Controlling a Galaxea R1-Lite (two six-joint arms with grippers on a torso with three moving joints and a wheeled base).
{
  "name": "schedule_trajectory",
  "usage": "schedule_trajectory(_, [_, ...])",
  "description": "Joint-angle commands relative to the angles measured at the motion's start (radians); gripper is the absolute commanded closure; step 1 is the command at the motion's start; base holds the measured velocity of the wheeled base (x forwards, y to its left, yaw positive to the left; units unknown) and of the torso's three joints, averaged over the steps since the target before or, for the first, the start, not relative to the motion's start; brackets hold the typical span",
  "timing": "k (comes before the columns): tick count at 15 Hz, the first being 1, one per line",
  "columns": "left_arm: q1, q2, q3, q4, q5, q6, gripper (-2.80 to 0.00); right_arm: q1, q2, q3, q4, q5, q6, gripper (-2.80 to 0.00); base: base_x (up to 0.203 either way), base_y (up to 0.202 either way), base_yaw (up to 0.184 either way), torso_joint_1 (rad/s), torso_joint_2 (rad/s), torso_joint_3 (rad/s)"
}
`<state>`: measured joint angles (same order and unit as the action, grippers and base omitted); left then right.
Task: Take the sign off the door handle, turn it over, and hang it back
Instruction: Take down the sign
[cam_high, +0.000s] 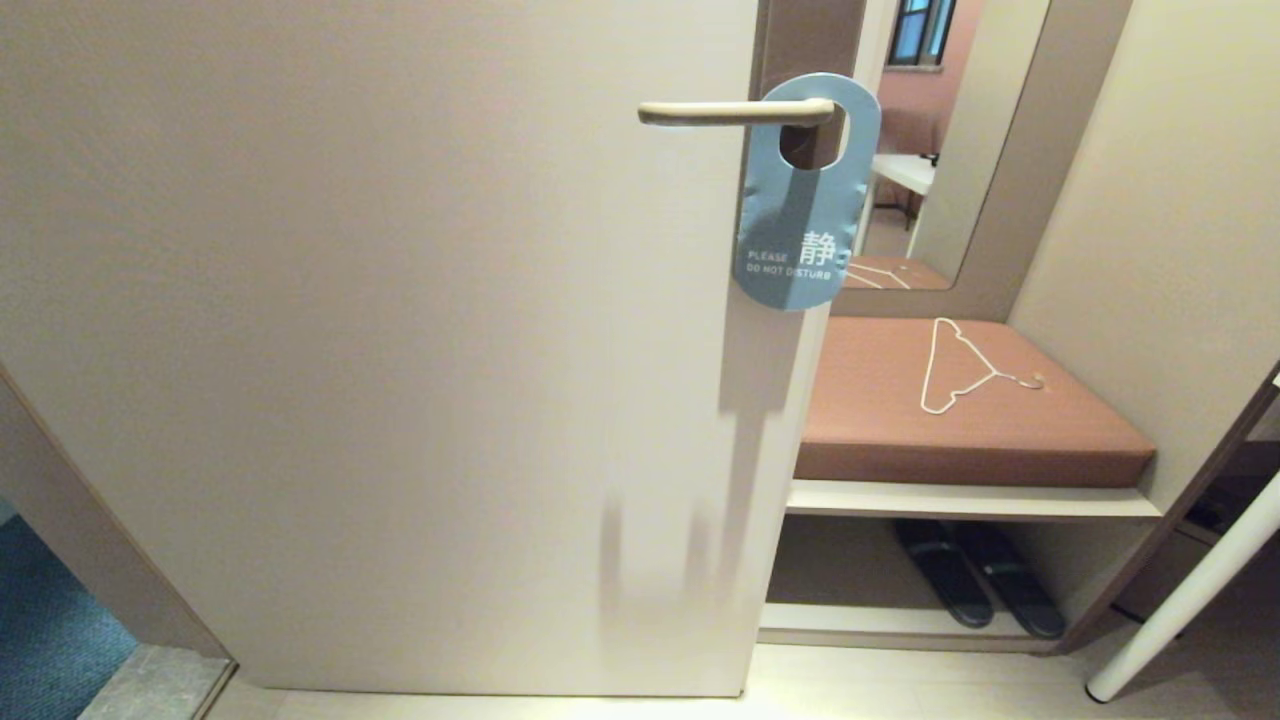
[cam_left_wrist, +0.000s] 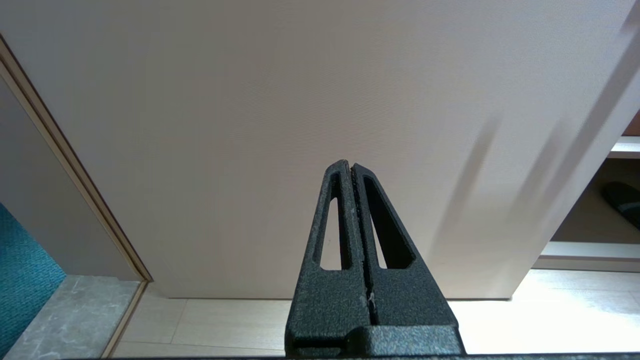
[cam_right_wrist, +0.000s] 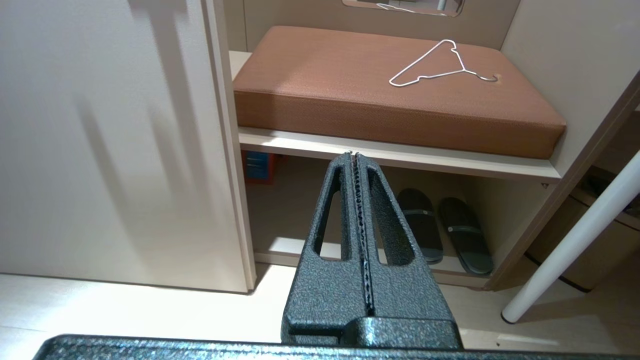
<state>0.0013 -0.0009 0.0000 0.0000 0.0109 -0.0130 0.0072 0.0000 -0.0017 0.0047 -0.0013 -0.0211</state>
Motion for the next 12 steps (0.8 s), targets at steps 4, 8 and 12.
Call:
schedule_trajectory(4, [0.000,0.001,0.000,0.000,0.000,-0.001,0.00,0.000,0.000,0.000,0.000,0.000,0.000,0.00,0.000,0.000,0.000,0.000,0.00,0.000])
schedule_trajectory(8, [0.000,0.001,0.000,0.000,0.001,-0.001,0.00,0.000,0.000,0.000,0.000,0.006,-0.008,0.00,0.000,0.000,0.000,0.000,0.00,0.000])
schedule_trajectory(12, [0.000,0.001,0.000,0.000,0.000,-0.001,0.00,0.000,0.000,0.000,0.000,0.003,0.003,0.00,0.000,0.000,0.000,0.000,0.00,0.000])
